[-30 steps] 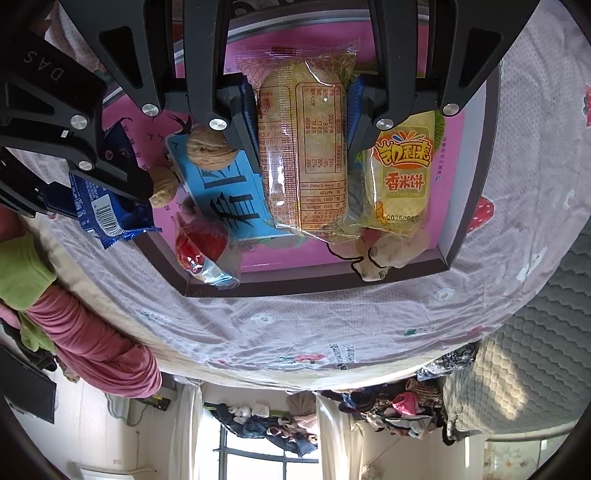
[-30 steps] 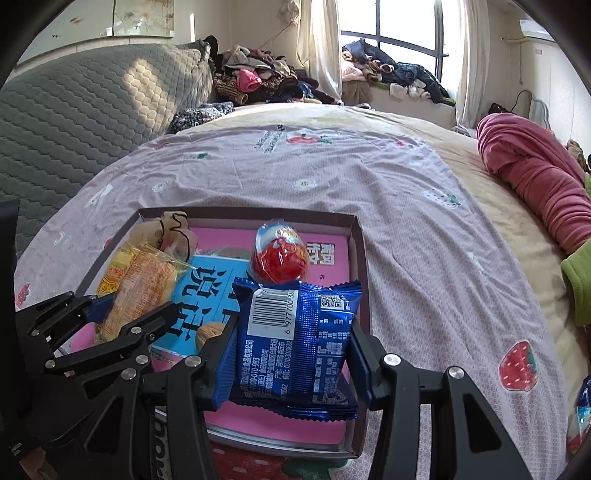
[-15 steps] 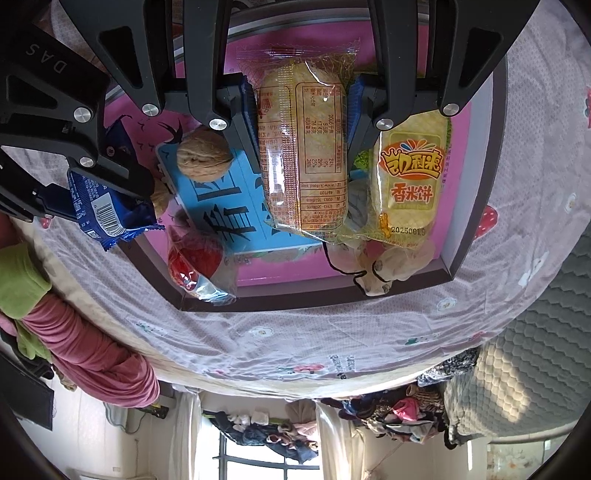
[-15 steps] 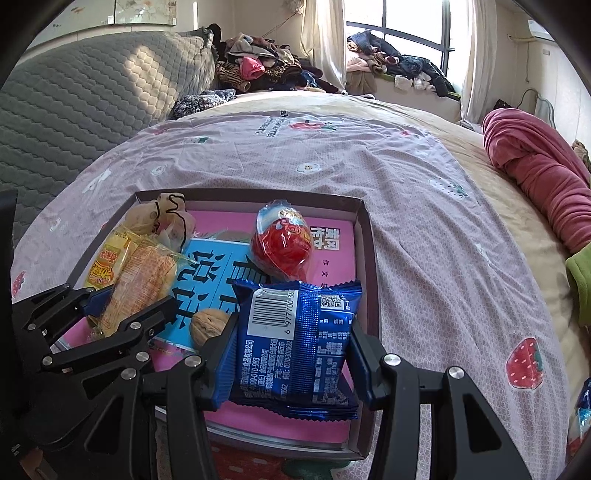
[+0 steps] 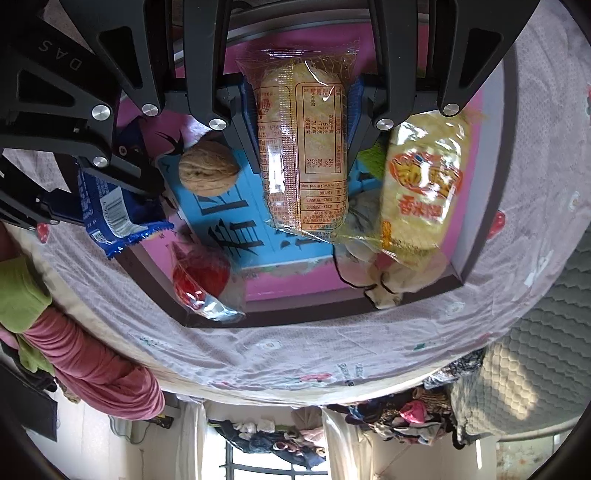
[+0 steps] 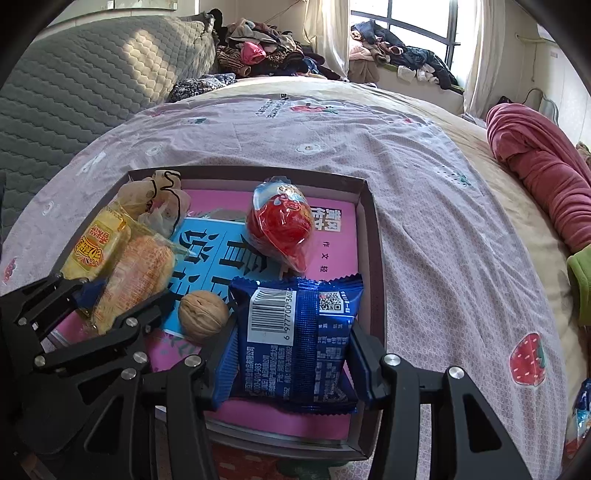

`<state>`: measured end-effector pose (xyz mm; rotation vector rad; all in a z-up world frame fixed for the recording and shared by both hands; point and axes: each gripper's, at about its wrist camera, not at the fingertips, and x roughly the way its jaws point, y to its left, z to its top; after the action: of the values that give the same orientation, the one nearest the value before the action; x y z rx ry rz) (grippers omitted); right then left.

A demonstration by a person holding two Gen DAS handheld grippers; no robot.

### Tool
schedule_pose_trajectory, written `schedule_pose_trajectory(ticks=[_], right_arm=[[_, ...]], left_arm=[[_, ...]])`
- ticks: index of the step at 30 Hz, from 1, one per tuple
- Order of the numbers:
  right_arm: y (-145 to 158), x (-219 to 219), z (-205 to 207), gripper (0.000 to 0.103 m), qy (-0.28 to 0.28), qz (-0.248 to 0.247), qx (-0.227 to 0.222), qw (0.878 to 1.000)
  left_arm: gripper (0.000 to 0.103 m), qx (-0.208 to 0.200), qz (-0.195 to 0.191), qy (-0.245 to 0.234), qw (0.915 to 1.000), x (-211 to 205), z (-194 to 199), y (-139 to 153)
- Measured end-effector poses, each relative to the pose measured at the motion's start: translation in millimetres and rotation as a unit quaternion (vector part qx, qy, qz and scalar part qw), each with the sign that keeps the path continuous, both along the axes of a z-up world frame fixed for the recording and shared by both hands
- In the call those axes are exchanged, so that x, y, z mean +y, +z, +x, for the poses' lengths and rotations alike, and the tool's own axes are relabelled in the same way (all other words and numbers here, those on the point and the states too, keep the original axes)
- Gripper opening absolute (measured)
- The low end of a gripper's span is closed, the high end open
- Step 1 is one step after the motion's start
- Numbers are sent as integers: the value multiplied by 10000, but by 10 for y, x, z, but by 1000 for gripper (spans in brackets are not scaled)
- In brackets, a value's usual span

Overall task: Organize objects
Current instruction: 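Lower the biscuit pack and blue packet into the tray and open both tools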

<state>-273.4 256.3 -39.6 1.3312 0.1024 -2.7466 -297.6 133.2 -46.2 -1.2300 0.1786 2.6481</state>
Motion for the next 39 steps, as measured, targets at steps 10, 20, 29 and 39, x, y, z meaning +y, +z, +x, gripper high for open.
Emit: schedule_pose_trajectory(ticks=[10,20,29,39], right_arm=[[-10,26,-6,52,-19,-7,-37,10000],[-9,50,-12,52,-57,-31,-37,10000],[71,106,14,54,-123,-218,60,9997],[222,143,78,65,-173,-389,297,9987]], left_arm=[[42,-50,29,-11,10000,-5,-8,-10],[57,-79,-78,59,9999,-18,-1,0],[77,-3,-193,132,9997,-59,37,68],[82,75,-143,185,9997,-119,86,195]])
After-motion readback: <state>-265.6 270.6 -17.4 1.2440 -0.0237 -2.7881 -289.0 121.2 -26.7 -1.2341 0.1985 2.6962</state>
